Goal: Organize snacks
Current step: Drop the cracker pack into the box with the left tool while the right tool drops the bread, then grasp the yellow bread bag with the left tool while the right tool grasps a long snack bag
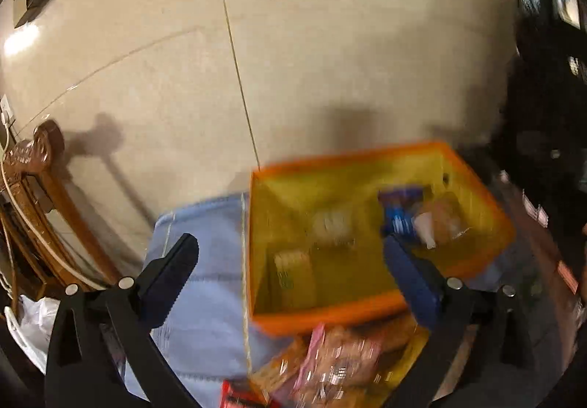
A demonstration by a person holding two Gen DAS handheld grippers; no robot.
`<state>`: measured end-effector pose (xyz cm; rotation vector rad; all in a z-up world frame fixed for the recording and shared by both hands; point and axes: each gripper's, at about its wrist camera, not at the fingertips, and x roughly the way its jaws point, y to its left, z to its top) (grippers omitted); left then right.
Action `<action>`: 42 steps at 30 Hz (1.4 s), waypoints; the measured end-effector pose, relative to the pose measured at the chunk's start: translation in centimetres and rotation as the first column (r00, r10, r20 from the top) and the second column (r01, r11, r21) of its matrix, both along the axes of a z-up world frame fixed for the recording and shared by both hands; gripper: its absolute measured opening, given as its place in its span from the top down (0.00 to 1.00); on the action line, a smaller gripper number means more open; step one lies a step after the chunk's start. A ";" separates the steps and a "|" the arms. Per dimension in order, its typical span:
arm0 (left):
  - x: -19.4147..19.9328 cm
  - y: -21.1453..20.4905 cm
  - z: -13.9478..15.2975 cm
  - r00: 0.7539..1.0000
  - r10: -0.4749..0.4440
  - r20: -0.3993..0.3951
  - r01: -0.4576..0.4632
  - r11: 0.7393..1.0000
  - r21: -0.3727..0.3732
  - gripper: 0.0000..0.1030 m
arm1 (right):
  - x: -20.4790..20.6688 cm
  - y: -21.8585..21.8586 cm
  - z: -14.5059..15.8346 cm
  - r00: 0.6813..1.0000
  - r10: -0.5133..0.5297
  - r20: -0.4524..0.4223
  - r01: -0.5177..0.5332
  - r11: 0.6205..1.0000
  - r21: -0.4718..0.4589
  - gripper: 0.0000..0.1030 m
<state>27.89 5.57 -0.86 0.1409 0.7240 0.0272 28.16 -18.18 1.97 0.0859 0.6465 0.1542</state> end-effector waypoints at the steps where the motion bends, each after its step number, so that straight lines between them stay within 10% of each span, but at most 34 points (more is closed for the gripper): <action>1: -0.9 0.1 -0.8 1.000 -0.002 -0.018 0.002 1.000 0.006 0.04 | -2.0 -0.3 -1.2 0.999 0.008 -0.036 -0.008 1.000 0.001 0.04; 9: -12.1 -1.9 -12.1 0.957 -0.098 -0.275 0.094 0.995 -0.027 0.04 | -12.6 -1.0 -11.9 0.957 -0.056 -0.285 0.060 0.998 0.007 0.04; 16: -13.6 -3.6 -17.4 0.937 -0.140 -0.321 0.115 0.989 -0.095 0.04 | -13.0 0.5 -16.4 0.937 -0.030 -0.347 0.036 0.999 0.011 0.04; 18: -13.6 -3.8 -17.7 0.937 -0.176 -0.301 0.127 0.976 -0.175 0.04 | -12.3 0.1 -16.7 0.931 -0.020 -0.364 0.055 0.995 0.085 0.06; 20: -13.9 -3.6 -17.8 0.944 -0.215 -0.251 0.131 0.941 -0.312 0.17 | -12.0 -0.5 -17.4 0.909 0.022 -0.416 0.066 0.978 0.197 0.66; 21: -13.8 -3.7 -18.2 0.938 -0.206 -0.279 0.111 0.940 -0.323 0.33 | -12.1 -0.7 -17.4 0.905 0.030 -0.425 0.070 0.973 0.218 0.79; 29: -14.8 -3.2 -16.3 0.933 -0.240 -0.268 0.123 0.913 -0.388 0.75 | -15.4 -1.3 -13.8 0.937 0.018 -0.350 0.047 0.983 0.176 0.85; 42: -13.6 -4.5 -12.3 0.942 -0.269 -0.200 0.205 0.934 -0.292 0.83 | -17.3 -3.7 -9.8 0.968 -0.038 -0.248 0.082 0.982 0.172 0.85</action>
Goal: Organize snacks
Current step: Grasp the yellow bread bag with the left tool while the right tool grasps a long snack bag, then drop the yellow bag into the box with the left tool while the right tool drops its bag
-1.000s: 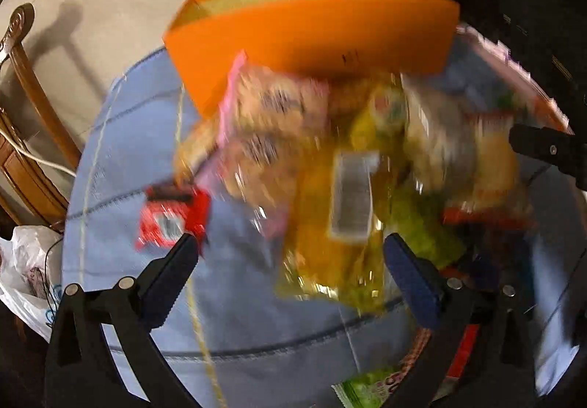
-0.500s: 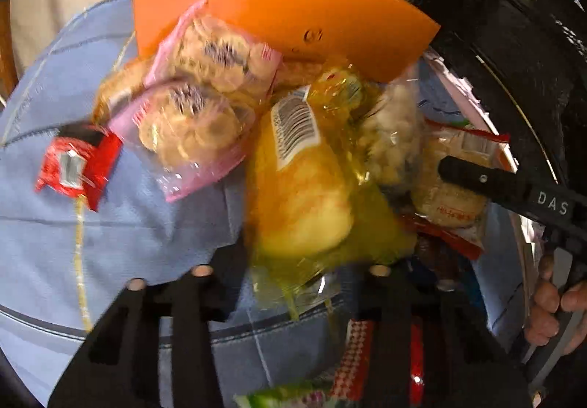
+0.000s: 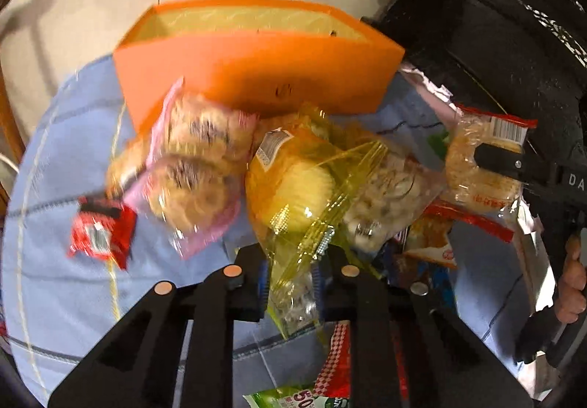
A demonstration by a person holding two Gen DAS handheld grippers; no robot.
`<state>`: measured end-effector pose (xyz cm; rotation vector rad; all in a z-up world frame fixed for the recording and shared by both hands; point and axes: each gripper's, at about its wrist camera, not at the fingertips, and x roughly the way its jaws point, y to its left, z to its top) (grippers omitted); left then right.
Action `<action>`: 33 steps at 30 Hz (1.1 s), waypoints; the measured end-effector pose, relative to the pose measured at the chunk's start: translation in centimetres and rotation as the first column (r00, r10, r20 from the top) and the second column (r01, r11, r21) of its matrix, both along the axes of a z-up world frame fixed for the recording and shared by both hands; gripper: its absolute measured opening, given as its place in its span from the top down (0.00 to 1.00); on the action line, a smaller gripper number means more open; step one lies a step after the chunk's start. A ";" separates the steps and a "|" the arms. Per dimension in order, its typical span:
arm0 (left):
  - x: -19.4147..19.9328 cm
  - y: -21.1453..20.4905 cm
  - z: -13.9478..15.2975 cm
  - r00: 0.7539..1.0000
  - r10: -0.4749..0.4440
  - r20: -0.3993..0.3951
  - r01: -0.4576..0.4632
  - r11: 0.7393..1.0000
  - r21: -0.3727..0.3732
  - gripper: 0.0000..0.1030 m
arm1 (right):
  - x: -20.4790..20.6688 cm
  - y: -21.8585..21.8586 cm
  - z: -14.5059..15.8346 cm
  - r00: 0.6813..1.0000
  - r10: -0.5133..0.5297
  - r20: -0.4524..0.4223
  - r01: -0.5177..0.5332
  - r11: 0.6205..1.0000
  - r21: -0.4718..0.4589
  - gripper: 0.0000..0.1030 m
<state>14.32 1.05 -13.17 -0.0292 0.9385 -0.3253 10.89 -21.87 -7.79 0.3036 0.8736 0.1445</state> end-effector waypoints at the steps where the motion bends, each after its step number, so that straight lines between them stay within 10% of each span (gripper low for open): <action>1: 0.0 0.0 0.8 1.000 -0.002 0.020 0.002 1.000 -0.009 0.83 | -0.1 -0.1 0.3 1.000 -0.001 0.012 0.001 1.000 -0.003 0.85; 13: 1.0 1.4 11.0 0.972 0.044 0.229 -0.043 0.999 -0.012 0.84 | 0.4 -0.6 5.7 0.987 0.006 0.158 -0.005 1.000 -0.003 0.85; 28: 15.6 2.7 19.9 0.925 0.214 0.315 -0.257 0.961 0.102 0.83 | 18.2 2.2 17.6 0.935 0.103 0.340 -0.060 0.989 -0.134 0.80; 29: 16.0 2.7 19.6 0.922 0.212 0.323 -0.260 0.959 0.112 0.74 | 19.1 2.6 17.6 0.933 0.115 0.340 -0.072 0.988 -0.139 0.67; 30: 16.3 2.4 19.3 0.918 0.215 0.334 -0.271 0.954 0.129 0.55 | 20.4 3.3 17.1 0.938 0.156 0.311 -0.108 0.980 -0.164 0.07; 31: 16.8 2.3 18.9 0.911 0.238 0.338 -0.305 0.938 0.163 0.04 | 21.2 3.8 16.4 0.947 0.155 0.280 -0.100 0.975 -0.200 0.05; 33: 17.5 2.4 17.9 0.908 0.232 0.348 -0.310 0.932 0.188 0.04 | 21.5 4.1 15.1 0.959 0.149 0.240 -0.091 0.967 -0.239 0.04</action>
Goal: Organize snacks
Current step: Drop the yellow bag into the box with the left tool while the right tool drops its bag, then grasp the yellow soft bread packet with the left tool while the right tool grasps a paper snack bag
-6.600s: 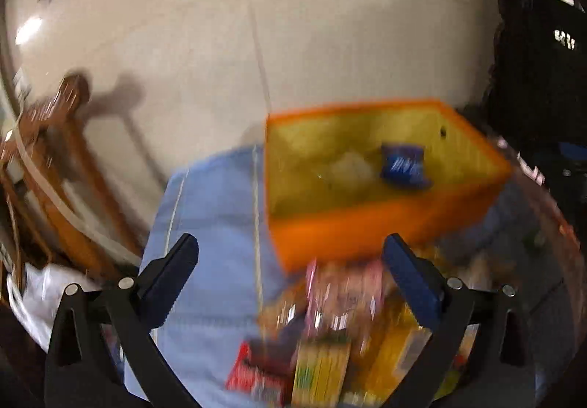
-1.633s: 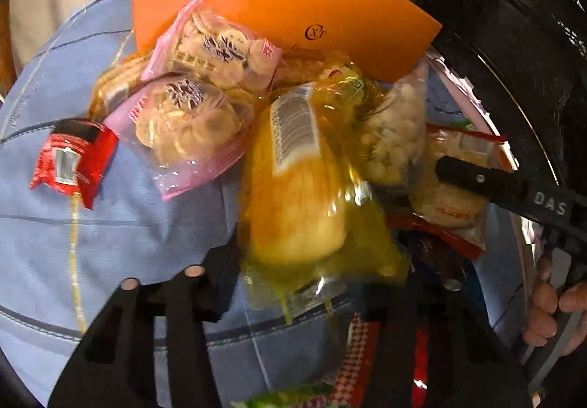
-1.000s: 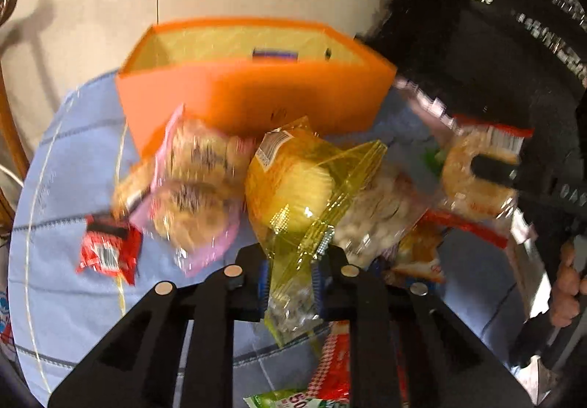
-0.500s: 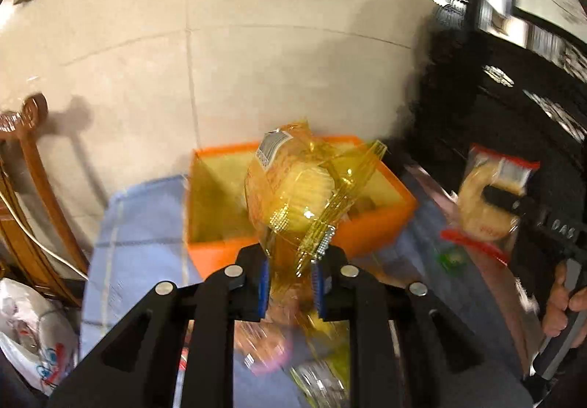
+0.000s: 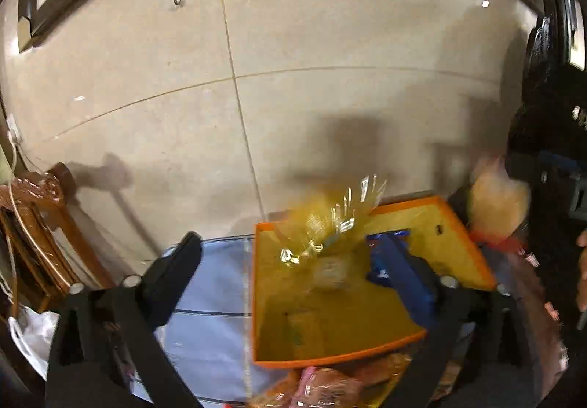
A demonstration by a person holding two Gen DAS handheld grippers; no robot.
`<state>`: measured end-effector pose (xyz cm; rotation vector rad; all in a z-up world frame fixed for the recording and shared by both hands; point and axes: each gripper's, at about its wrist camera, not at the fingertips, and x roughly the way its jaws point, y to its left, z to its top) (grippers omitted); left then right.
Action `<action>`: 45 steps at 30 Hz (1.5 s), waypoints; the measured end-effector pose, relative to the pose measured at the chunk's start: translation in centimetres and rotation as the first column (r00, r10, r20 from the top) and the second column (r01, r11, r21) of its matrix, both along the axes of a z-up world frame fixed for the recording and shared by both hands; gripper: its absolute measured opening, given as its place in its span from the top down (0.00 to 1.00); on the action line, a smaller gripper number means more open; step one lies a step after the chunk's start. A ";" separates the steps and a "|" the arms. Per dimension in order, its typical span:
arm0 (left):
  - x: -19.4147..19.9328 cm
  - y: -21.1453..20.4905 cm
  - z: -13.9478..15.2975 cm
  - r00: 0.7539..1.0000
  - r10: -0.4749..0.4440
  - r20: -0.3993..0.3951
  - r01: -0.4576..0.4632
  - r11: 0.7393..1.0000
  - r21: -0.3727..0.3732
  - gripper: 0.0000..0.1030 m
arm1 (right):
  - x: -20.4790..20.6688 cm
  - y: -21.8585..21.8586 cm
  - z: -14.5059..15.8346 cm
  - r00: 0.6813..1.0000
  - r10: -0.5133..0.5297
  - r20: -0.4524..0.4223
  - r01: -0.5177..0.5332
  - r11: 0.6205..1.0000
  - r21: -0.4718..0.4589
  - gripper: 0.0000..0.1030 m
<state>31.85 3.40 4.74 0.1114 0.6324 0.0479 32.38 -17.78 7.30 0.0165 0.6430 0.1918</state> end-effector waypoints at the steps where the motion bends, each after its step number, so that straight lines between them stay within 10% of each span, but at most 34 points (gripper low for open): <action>1: -0.2 -0.1 -0.7 0.999 -0.037 0.005 0.037 0.999 0.004 0.04 | -0.4 -0.2 -0.5 1.000 0.017 -0.002 -0.017 1.000 0.010 0.04; 10: -6.2 -0.9 -10.2 0.977 -0.190 -0.096 0.179 0.977 -0.119 0.04 | -8.9 -2.8 -9.7 0.989 0.123 -0.082 -0.128 0.990 -0.059 0.04; 20: -6.2 -8.1 -20.9 0.894 -0.353 -0.275 0.397 0.910 0.122 0.04 | -8.3 -2.3 -21.5 0.945 0.233 -0.232 -0.272 0.950 -0.155 0.05; 31: -3.3 -10.1 -25.3 0.854 -0.367 -0.370 0.387 0.922 -0.022 0.04 | -7.0 -1.3 -26.3 0.946 0.139 -0.292 -0.184 0.974 -0.131 0.11; 36: -3.8 -9.7 -25.6 0.869 -0.269 -0.415 0.304 0.952 0.019 0.63 | -8.7 -1.4 -26.4 0.948 0.023 -0.318 -0.062 0.992 -0.112 0.45; 45: -6.9 -7.1 -21.6 0.913 -0.183 -0.364 0.140 0.980 -0.142 0.67 | -12.9 -3.5 -22.0 0.959 -0.092 -0.269 0.096 0.995 0.003 0.49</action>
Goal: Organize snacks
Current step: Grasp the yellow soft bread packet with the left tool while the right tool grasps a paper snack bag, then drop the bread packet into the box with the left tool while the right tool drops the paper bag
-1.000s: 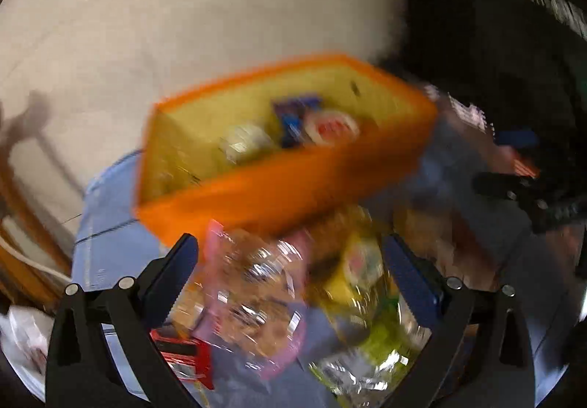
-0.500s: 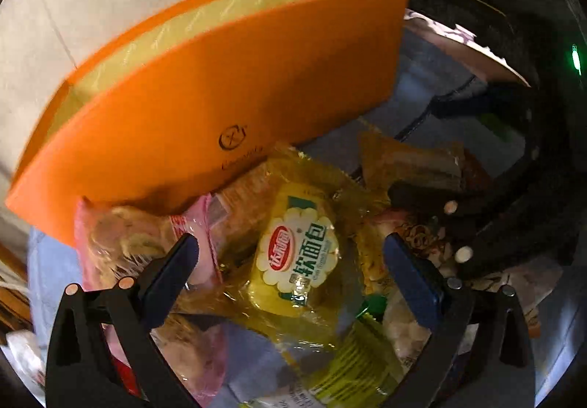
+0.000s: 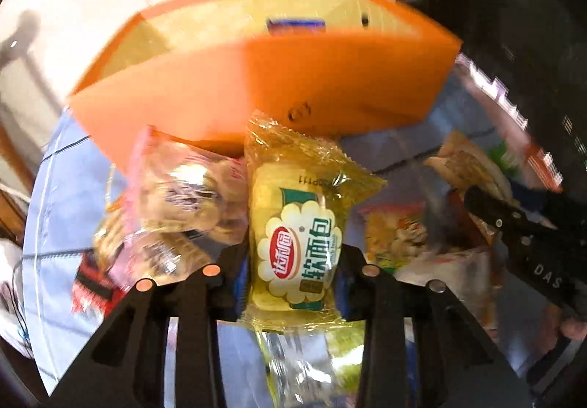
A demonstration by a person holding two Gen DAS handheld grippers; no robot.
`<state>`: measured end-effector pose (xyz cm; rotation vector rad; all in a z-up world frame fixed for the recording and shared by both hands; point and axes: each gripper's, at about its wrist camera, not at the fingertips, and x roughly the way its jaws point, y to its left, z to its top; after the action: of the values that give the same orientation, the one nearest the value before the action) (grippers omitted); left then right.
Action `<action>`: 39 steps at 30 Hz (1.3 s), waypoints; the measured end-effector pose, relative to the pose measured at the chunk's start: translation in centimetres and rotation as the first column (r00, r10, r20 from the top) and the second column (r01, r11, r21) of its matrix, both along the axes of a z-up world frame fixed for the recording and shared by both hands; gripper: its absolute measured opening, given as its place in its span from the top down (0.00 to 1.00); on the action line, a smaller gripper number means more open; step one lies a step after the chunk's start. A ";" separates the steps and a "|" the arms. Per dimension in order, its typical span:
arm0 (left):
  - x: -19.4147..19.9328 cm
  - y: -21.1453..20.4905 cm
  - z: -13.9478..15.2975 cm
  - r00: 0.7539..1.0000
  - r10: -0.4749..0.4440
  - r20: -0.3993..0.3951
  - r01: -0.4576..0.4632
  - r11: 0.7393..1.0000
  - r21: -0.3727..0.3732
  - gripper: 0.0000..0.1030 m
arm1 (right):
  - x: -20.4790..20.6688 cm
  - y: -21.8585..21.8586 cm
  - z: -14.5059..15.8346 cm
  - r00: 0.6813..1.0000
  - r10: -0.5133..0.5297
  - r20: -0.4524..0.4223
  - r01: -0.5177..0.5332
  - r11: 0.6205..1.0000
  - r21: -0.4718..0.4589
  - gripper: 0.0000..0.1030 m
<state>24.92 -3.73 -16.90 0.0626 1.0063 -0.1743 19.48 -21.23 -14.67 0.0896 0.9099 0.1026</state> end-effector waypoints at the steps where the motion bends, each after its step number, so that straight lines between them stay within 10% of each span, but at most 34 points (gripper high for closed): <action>1: -0.5 0.3 0.8 1.000 0.012 0.013 -0.012 1.000 -0.016 0.67 | -0.3 -0.6 0.9 1.000 -0.017 0.008 0.017 1.000 0.022 0.49; 5: -2.1 1.5 4.8 0.994 0.100 0.036 -0.100 0.995 0.019 0.67 | -0.9 -1.4 5.1 0.996 -0.017 0.085 0.005 0.990 0.139 0.49; 17: 2.7 6.3 15.6 0.935 0.259 0.244 -0.291 0.951 0.106 0.67 | 7.0 0.4 16.5 0.955 0.007 0.298 -0.026 0.998 0.059 0.49; 33: 9.4 6.0 17.4 0.927 0.222 0.302 -0.268 0.956 0.118 0.65 | 12.8 4.3 17.0 0.970 0.016 0.241 -0.021 1.000 0.018 0.48; 35: 9.6 6.1 17.4 0.911 0.253 0.327 -0.310 0.941 0.135 0.05 | 12.9 4.7 17.1 0.958 0.008 0.285 -0.001 1.000 -0.026 0.29; 36: 9.6 6.3 17.3 0.899 0.264 0.349 -0.326 0.936 0.133 0.05 | 12.8 4.8 17.1 0.952 -0.010 0.307 0.021 0.999 -0.034 0.05; 39: 9.1 6.8 16.8 0.912 0.246 0.327 -0.297 0.948 0.114 0.04 | 12.2 3.8 16.8 0.962 -0.011 0.273 0.005 1.000 0.023 0.03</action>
<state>34.00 3.03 -0.15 0.0932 0.7031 0.1712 31.67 -17.43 2.13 0.0974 0.6318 0.1143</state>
